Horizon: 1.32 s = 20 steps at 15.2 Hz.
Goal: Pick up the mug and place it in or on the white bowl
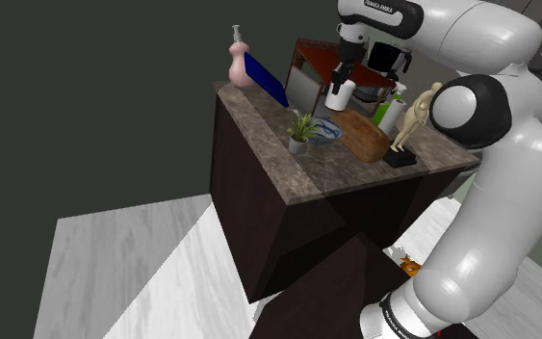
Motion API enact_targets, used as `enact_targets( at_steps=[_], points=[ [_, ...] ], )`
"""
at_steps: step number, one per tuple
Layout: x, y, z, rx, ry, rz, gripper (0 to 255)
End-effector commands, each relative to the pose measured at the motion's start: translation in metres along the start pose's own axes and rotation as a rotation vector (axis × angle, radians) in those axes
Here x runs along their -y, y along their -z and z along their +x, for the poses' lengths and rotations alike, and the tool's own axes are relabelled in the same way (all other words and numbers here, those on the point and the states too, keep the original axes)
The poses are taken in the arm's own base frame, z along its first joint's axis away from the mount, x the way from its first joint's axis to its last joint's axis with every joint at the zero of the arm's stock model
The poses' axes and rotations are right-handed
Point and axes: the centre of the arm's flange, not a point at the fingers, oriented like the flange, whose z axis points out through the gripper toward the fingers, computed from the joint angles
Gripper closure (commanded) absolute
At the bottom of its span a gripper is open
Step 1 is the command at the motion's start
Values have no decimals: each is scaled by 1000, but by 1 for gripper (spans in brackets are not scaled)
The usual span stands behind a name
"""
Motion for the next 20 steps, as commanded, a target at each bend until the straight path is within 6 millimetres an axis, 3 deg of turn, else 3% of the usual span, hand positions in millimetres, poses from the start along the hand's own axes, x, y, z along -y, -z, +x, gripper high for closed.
enact_targets(
  at_steps=[1,15,20],
  points=[
    [0,-10,1,-1,0,-1,255],
    [5,-85,4,-1,0,-1,255],
    [5,-85,4,-1,0,-1,255]
  ],
)
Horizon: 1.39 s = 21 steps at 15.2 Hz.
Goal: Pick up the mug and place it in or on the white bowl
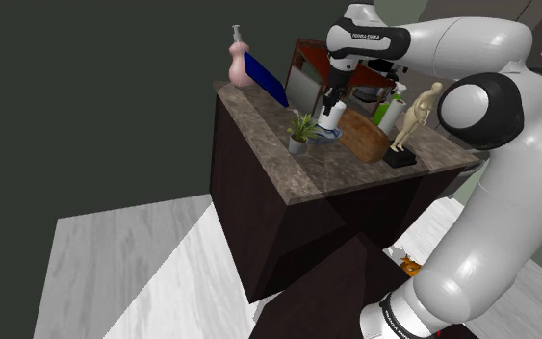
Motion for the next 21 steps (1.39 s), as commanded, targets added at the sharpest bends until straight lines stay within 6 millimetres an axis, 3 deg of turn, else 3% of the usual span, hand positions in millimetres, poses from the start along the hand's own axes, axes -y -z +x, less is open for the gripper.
enact_targets(
  at_steps=[1,3,4,9,13,21],
  points=[
    [0,0,0,0,0,0,255],
    [0,0,0,0,0,0,255],
    [0,0,0,0,0,0,0],
    [0,0,0,0,0,0,0],
    [0,50,0,0,0,0,0],
    [0,50,0,0,0,0,0]
  ],
)
